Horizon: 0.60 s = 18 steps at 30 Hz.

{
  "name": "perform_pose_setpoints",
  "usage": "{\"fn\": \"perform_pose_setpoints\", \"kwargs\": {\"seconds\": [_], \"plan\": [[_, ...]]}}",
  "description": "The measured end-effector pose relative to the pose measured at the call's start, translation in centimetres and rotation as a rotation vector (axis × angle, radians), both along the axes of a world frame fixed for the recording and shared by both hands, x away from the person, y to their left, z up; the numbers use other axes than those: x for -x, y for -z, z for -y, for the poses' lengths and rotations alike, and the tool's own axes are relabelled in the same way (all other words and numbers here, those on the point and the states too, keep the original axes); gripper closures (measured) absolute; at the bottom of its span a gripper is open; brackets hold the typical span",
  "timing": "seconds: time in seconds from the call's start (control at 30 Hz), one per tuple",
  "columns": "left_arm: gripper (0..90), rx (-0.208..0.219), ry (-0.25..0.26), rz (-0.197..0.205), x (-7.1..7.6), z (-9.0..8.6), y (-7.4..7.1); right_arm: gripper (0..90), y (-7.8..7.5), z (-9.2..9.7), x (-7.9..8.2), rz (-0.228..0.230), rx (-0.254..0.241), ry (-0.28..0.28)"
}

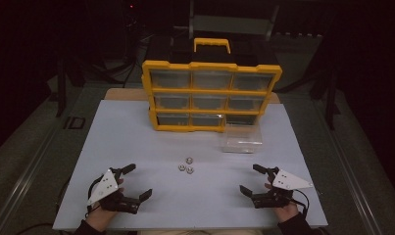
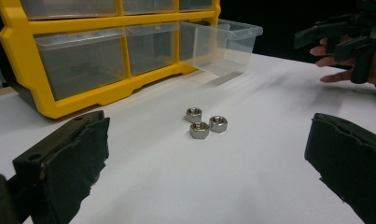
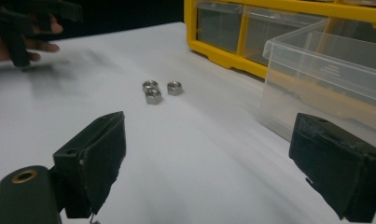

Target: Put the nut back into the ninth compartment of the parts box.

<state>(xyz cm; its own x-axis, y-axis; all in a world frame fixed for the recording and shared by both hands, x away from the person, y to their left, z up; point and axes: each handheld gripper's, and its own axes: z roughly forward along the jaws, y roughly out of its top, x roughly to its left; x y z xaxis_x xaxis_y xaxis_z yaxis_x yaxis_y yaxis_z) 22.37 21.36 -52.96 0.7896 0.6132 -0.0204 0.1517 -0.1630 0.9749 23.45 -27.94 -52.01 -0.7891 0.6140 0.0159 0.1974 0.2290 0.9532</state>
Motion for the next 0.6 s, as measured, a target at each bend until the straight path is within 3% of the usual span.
{"fn": "perform_pose_setpoints", "kwargs": {"seconds": [0.07, 0.27, 0.37, 0.6], "plan": [[0.0, 0.003, 0.001, 0.002, -0.04, 0.04, 0.01, 13.0, -0.03, -0.09, 0.08, 0.001, 0.023, 0.007], [0.0, 0.002, 0.006, 0.002, 0.02, 0.10, 0.03, 13.1, -0.09, -0.12, 0.01, -0.011, 0.026, 0.048], [0.0, -0.001, 0.007, 0.002, 0.05, 0.09, 0.05, 13.3, -0.17, -0.13, 0.03, -0.018, 0.001, 0.032], [0.0, -0.001, 0.009, 0.006, 0.13, 0.17, -0.04, 13.6, -0.66, -0.65, 0.25, 0.001, 0.029, 0.039]]}}
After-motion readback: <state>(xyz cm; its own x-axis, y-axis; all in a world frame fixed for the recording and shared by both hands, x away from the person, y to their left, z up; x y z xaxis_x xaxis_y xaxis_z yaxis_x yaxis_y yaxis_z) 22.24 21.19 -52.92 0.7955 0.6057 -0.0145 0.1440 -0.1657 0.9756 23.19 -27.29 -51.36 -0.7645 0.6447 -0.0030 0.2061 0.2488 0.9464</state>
